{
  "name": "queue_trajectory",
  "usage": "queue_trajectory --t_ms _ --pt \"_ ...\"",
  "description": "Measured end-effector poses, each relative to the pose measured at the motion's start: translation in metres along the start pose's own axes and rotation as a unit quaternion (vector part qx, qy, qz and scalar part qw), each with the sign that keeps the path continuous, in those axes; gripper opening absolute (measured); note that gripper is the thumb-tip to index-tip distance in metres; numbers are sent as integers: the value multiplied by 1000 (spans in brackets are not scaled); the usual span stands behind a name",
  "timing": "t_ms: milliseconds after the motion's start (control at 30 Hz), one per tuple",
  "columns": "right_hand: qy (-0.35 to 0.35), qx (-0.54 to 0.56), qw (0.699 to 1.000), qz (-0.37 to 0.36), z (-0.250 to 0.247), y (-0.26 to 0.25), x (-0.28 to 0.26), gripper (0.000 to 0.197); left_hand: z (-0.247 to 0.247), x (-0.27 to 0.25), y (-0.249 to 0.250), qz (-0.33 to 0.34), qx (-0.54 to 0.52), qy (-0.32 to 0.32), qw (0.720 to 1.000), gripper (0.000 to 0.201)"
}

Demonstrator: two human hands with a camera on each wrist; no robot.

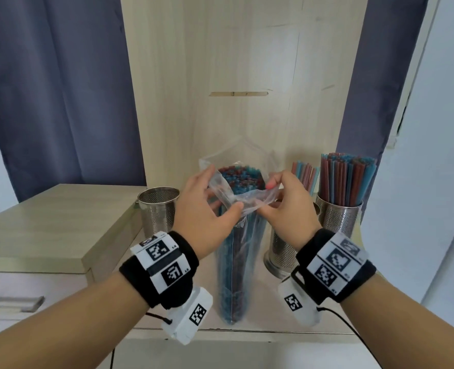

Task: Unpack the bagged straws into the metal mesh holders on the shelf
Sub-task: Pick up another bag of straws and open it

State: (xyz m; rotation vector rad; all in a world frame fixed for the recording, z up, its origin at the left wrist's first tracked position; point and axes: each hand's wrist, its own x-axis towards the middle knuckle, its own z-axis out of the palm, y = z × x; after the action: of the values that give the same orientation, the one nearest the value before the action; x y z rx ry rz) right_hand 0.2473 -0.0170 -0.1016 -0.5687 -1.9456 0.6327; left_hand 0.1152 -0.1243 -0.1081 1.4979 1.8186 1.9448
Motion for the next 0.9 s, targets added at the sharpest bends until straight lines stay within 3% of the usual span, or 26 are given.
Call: queue_trajectory --t_ms 133,233,333,467,567,633,733,800,900 --pt "-12 -74 997 -12 4 6 -11 33 -3 -6 -9 28 59 35 997 77" --pt "-45 -26 997 65 1 1 -14 27 -7 -8 -6 22 151 69 986 70" --pt "-22 38 992 121 0 -4 -12 24 -4 -8 -5 -15 95 85 992 56" --pt "1 -16 991 135 0 -8 -4 13 2 -7 -9 -95 -41 70 992 48" --pt "-1 -15 991 133 1 -8 -2 22 1 -6 -6 -117 -60 33 991 67" --pt "-8 -12 992 127 2 -8 -3 32 -3 -4 -6 -101 47 -5 994 83" --pt "-39 -7 991 124 1 -8 -6 60 -14 2 -9 -92 243 -61 964 108" --pt "-85 -1 988 130 -2 -9 -7 81 -20 8 -10 -105 232 -115 960 121" --pt "-171 -15 976 134 -7 -9 0 92 -23 17 -12 -137 105 -185 967 130"
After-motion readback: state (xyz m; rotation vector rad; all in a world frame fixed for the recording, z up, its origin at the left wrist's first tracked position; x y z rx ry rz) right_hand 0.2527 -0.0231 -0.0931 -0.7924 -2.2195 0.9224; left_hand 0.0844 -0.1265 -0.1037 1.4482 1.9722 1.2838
